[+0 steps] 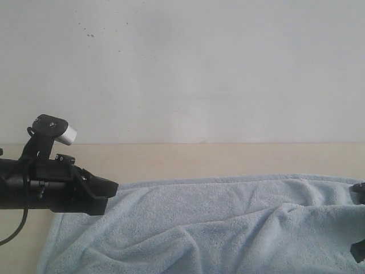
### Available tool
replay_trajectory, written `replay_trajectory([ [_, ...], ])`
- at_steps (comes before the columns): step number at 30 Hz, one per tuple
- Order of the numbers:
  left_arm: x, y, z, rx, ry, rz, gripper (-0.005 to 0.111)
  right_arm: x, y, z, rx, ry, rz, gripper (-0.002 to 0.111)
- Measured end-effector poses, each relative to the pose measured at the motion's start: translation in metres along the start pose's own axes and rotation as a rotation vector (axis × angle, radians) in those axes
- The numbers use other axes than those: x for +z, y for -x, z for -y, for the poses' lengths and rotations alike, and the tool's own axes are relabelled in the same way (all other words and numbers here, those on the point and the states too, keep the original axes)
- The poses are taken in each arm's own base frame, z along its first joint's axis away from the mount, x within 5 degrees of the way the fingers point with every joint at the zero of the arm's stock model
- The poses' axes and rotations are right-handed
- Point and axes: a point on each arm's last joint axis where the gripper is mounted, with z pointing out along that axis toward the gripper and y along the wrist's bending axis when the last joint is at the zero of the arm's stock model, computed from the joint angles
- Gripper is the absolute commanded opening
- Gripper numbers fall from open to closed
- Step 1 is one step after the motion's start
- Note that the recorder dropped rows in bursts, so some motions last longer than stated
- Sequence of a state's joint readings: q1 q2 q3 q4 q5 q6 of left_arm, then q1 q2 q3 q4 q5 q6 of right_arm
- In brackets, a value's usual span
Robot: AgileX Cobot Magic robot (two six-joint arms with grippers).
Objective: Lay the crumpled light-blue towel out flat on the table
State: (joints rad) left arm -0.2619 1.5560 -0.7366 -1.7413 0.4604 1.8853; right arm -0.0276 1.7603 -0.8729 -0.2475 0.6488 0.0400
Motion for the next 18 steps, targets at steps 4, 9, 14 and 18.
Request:
replay_trajectory([
  [4, 0.000, 0.000, 0.000, 0.000, 0.000, 0.000, 0.004, 0.005, -0.003, 0.013, 0.054, -0.012, -0.011, 0.000],
  [9, 0.000, 0.000, 0.000, 0.011, 0.000, 0.000, 0.004, 0.008, -0.003, 0.014, 0.057, -0.012, -0.018, 0.000],
  [14, 0.000, 0.000, 0.000, 0.016, 0.000, 0.000, 0.004, 0.018, -0.001, 0.013, 0.046, -0.009, -0.020, 0.000],
  [18, 0.000, 0.000, 0.000, 0.018, 0.000, 0.000, 0.004, 0.022, -0.004, 0.012, 0.041, -0.008, -0.040, 0.000],
])
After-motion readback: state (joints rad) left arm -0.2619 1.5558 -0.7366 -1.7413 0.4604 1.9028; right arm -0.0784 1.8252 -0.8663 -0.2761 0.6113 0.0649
